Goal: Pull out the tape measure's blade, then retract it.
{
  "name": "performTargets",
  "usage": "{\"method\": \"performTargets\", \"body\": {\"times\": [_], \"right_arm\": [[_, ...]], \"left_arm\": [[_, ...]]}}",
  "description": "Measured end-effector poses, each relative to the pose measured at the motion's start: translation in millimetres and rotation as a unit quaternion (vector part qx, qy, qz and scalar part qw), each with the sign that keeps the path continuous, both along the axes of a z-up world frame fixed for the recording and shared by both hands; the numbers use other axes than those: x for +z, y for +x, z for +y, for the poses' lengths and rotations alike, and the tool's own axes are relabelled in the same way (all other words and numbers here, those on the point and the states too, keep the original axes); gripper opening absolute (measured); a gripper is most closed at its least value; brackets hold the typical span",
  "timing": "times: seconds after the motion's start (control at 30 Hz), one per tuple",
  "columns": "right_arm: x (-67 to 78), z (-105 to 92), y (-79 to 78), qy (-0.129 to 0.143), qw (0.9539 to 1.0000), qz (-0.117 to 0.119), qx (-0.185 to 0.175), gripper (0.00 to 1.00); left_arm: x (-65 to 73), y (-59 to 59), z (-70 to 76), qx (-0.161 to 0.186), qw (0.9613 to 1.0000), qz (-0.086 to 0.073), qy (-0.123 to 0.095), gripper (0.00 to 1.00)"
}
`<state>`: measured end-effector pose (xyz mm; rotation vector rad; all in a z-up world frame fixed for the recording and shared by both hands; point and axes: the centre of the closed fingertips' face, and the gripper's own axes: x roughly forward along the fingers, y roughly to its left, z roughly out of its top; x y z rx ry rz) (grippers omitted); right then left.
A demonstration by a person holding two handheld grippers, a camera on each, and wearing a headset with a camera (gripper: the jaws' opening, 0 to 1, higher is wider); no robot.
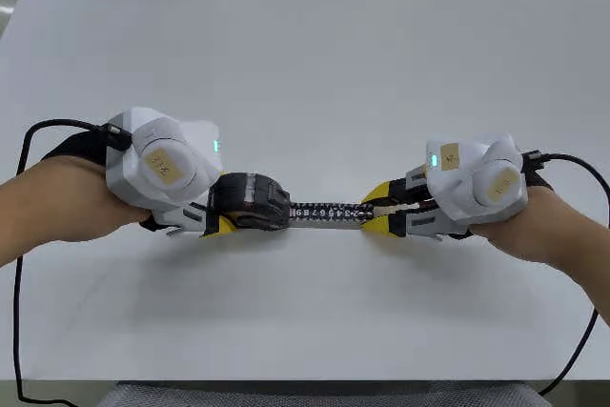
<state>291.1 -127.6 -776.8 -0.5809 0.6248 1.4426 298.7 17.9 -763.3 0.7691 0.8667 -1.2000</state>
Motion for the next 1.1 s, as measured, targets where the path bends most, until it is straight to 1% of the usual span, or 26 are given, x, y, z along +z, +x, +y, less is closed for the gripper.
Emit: {"method": "performTargets", "body": {"times": [0.83, 1.1], "right_arm": [[3.1, -27.2, -0.1, -0.019, 0.9998, -0.003, -0.010, 0.10], [0.9, -39.4, 0.7, -0.025, 0.9996, -0.003, -0.016, 0.10]], "left_arm": [[0.6, -0.6, -0.7, 0.000, 1.0000, -0.001, 0.004, 0.27], [0.8, -0.6, -0.7, 0.000, 1.0000, -0.002, 0.004, 0.27]]}}
